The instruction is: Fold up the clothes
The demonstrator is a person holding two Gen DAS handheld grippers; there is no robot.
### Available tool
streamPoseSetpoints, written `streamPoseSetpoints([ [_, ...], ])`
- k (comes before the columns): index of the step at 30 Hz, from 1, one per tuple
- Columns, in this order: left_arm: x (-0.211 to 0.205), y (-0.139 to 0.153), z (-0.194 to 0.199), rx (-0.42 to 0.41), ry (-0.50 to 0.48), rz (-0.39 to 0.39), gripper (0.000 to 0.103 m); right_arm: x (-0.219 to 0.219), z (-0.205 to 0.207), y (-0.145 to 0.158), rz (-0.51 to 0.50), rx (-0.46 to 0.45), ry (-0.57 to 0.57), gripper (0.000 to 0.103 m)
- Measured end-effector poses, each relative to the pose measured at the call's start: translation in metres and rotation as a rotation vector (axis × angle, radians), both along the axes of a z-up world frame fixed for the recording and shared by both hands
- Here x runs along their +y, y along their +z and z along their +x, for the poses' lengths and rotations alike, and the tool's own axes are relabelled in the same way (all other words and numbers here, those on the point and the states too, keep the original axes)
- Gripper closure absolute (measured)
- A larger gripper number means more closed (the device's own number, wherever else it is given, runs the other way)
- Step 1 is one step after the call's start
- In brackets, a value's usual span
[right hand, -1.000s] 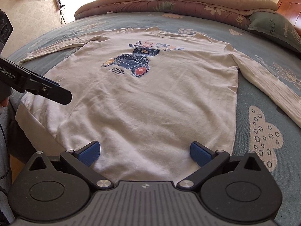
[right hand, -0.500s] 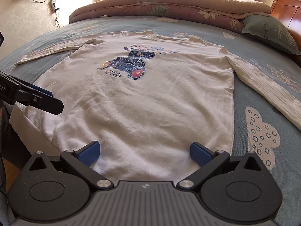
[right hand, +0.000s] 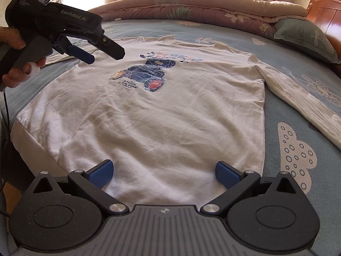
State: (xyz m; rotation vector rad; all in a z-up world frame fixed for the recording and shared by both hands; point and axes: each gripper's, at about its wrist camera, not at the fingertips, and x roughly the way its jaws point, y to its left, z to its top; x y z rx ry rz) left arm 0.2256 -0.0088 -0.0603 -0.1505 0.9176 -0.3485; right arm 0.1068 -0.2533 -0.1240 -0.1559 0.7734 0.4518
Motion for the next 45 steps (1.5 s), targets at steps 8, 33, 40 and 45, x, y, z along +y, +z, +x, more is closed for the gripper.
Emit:
streamPoseSetpoints([
  [8,-0.038,-0.005,0.057,-0.009,-0.058,-0.048,0.001,-0.005,0.004,0.002,0.040,0.000,-0.023,0.000],
  [33,-0.075,-0.039,0.257,0.127,0.053,-0.247,0.001,-0.040,0.015,0.014,0.176,-0.076,-0.173,0.000],
  [40,-0.083,-0.052,0.283,0.160,0.040,-0.296,0.001,-0.049,0.022,0.007,0.227,-0.011,-0.208,0.000],
  [45,-0.094,-0.051,0.296,0.040,0.065,-0.230,0.001,-0.049,0.021,0.007,0.230,-0.007,-0.206,0.000],
])
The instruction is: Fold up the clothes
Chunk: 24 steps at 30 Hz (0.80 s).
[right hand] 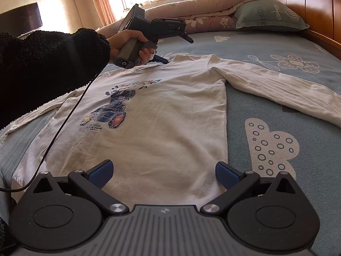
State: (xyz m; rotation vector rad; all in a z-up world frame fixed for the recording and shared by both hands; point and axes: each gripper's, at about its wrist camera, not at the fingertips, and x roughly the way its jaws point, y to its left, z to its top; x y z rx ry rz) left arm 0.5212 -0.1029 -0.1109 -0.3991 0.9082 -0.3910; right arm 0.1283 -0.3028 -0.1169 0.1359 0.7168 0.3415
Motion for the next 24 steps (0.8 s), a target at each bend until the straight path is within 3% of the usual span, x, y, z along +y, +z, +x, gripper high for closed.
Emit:
streamPoseSetpoints([
  [3,-0.002,0.008,0.004,0.003,0.045,0.050,0.002,-0.001,-0.001,0.001,0.007,-0.002,-0.005,0.000],
  [6,0.003,0.026,-0.007,-0.024,0.018,0.006,0.001,-0.003,-0.001,0.001,0.016,0.003,-0.009,0.000],
  [8,0.004,0.031,-0.012,0.015,-0.040,-0.024,0.001,-0.002,-0.001,0.001,0.009,-0.001,-0.006,0.000],
  [12,-0.003,0.016,-0.014,0.128,-0.100,-0.013,0.001,0.000,-0.002,0.002,-0.008,-0.008,-0.002,0.000],
  [17,-0.009,0.004,-0.006,0.076,-0.048,0.006,0.001,-0.001,0.001,0.000,0.002,0.006,-0.004,0.000],
  [21,-0.015,0.024,-0.012,0.090,-0.068,0.078,0.001,-0.001,0.000,0.000,0.002,0.007,-0.006,0.000],
  [24,-0.013,0.045,-0.033,0.080,-0.112,0.056,0.001,0.002,-0.001,0.000,-0.015,0.003,-0.004,0.000],
])
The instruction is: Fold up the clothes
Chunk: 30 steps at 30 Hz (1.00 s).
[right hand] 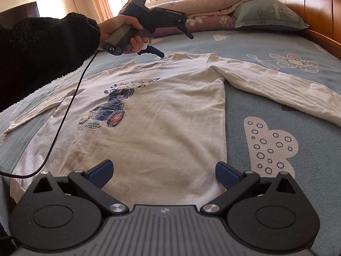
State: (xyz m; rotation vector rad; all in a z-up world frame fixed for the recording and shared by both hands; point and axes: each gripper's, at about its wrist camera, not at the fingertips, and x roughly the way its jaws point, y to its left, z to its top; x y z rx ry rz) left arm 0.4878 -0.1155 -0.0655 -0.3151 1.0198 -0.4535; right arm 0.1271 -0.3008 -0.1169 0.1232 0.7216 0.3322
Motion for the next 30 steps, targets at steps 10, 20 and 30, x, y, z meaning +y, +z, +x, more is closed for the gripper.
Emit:
streamPoseSetpoints([
  [10,-0.051,-0.018,-0.064,0.148,-0.222,-0.039,0.001,0.004,-0.003,0.002,-0.036,-0.016,0.000,0.000],
  [20,-0.062,-0.024,-0.051,0.150,-0.110,-0.128,0.001,0.002,-0.004,0.002,-0.022,-0.010,0.005,0.000],
  [30,-0.096,-0.040,-0.066,0.176,-0.155,-0.186,0.001,0.004,-0.002,0.002,-0.030,-0.001,0.018,0.000],
])
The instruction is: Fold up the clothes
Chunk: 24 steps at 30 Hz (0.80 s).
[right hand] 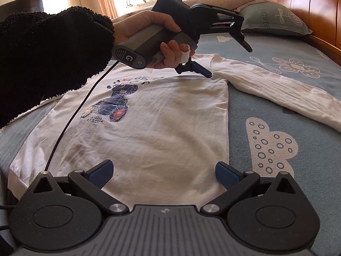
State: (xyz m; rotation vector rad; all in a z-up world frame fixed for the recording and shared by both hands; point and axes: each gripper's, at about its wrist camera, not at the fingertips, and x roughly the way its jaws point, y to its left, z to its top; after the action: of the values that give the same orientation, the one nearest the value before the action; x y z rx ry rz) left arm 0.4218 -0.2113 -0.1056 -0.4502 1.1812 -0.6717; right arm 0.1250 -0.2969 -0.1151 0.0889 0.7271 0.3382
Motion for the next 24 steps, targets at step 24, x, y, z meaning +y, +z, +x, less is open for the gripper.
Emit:
streamPoseSetpoints([
  [24,0.126,0.118,-0.126,-0.143,-0.038,0.151,0.001,0.012,0.001,-0.007,-0.086,-0.012,-0.006,0.000],
])
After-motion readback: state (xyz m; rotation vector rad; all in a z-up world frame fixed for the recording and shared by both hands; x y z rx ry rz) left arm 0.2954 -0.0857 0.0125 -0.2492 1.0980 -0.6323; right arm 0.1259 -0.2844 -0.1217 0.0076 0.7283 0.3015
